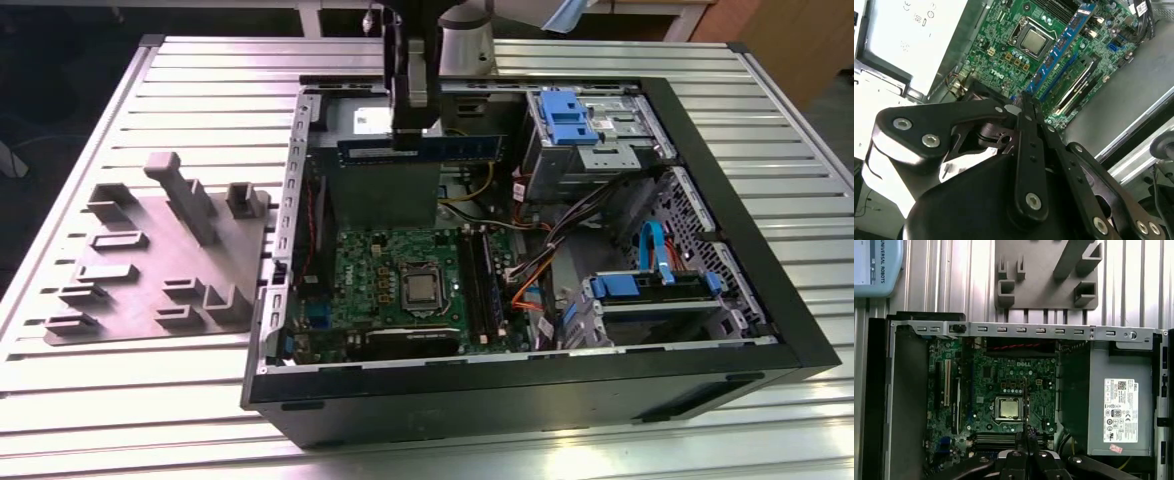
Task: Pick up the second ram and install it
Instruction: 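Pick up the second ram and move it above second insertion slot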
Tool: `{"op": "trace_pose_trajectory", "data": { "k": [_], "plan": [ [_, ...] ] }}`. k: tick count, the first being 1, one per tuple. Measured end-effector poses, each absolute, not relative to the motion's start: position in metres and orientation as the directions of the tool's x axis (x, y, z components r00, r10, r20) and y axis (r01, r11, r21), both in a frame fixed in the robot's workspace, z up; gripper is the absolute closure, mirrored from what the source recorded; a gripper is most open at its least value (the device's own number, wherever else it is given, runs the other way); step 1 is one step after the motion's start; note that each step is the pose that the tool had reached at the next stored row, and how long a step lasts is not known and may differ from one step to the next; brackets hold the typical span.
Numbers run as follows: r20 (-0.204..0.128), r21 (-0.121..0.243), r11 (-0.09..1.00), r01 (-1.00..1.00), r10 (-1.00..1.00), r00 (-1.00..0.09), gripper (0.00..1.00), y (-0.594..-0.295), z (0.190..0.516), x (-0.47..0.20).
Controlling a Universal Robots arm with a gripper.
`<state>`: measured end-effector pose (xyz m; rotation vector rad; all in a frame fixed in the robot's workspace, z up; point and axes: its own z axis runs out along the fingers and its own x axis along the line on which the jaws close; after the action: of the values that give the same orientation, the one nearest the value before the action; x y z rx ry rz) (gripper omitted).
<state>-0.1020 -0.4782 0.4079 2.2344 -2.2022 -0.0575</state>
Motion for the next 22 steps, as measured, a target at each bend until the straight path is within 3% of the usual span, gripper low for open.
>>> {"op": "trace_pose_trajectory", "data": {
  "k": [22],
  "plan": [
    [-0.024, 0.030, -0.015, -0.999, -1.000, 0.014, 0.89, -0.478, 0.371, -0.093]
  ]
}}
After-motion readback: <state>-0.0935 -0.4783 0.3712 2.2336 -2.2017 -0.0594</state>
